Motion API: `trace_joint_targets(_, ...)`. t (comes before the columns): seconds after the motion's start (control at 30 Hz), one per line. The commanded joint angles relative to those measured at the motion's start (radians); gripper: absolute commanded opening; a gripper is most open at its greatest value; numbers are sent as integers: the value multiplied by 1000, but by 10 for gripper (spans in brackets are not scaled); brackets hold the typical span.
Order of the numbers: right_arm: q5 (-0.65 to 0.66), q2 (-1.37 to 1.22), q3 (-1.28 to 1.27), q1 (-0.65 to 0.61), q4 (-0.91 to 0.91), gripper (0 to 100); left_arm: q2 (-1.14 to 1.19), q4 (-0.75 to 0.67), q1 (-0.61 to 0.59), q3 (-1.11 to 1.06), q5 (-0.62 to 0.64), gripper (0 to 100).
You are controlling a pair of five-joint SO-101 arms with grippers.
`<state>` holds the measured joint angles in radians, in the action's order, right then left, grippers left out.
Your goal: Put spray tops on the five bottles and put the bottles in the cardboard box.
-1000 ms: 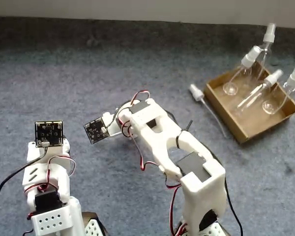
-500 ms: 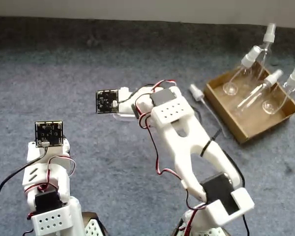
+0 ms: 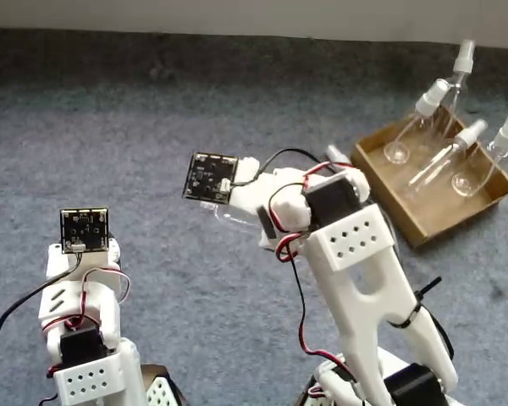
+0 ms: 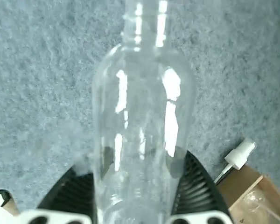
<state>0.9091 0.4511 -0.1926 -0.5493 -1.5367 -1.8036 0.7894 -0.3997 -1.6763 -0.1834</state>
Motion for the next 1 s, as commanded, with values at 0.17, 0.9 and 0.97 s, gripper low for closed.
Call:
trace_joint_targets(0.17,-198,79,12,133,-54,5,-8,-14,19,-18,-8,14)
trace_joint_targets(0.9,-262,440,-50,323,-229,5,-8,-14,21,-18,-8,15)
trace_joint_targets(0.97,-262,524,-137,323,-222,5,-8,-14,21,-18,-8,15)
